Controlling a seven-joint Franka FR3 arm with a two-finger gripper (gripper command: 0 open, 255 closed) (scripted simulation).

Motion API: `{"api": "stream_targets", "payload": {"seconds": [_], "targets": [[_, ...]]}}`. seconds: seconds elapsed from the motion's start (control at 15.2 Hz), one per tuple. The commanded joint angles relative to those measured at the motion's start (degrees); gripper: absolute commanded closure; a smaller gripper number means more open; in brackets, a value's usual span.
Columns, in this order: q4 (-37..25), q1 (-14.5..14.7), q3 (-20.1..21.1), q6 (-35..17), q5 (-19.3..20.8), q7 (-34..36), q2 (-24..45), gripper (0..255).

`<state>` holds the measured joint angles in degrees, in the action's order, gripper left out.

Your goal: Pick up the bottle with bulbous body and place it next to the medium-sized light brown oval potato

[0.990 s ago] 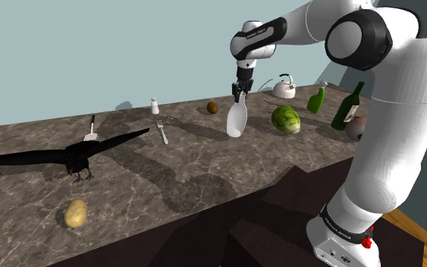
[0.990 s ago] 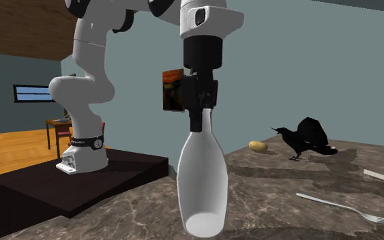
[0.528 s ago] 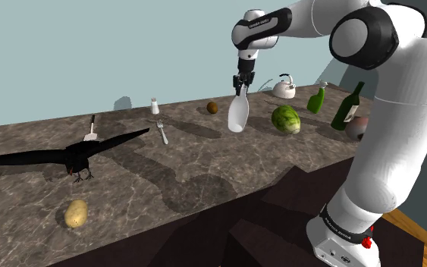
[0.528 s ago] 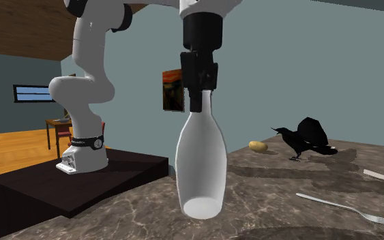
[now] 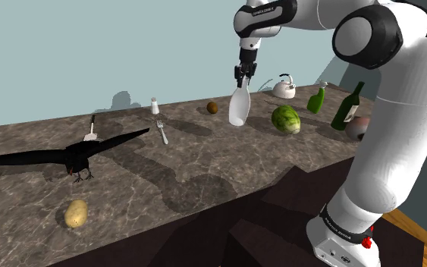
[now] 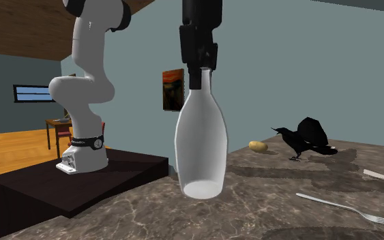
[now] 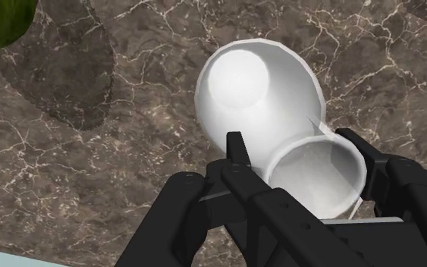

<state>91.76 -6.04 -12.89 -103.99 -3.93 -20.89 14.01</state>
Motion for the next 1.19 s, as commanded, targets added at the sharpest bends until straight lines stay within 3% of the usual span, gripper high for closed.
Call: {"api": "stream_targets", "payload": {"seconds": [0.0, 0.53, 1.12], "targets": [[-1.3, 0.0, 0.0, 1.3, 0.0, 0.1, -0.1, 255], [5.0, 6.5, 3.9, -0.5, 1.5, 10.5, -4.9, 255], [6.5, 13.2, 8.8, -1.1, 2.1, 22.2, -6.0, 255]]}}
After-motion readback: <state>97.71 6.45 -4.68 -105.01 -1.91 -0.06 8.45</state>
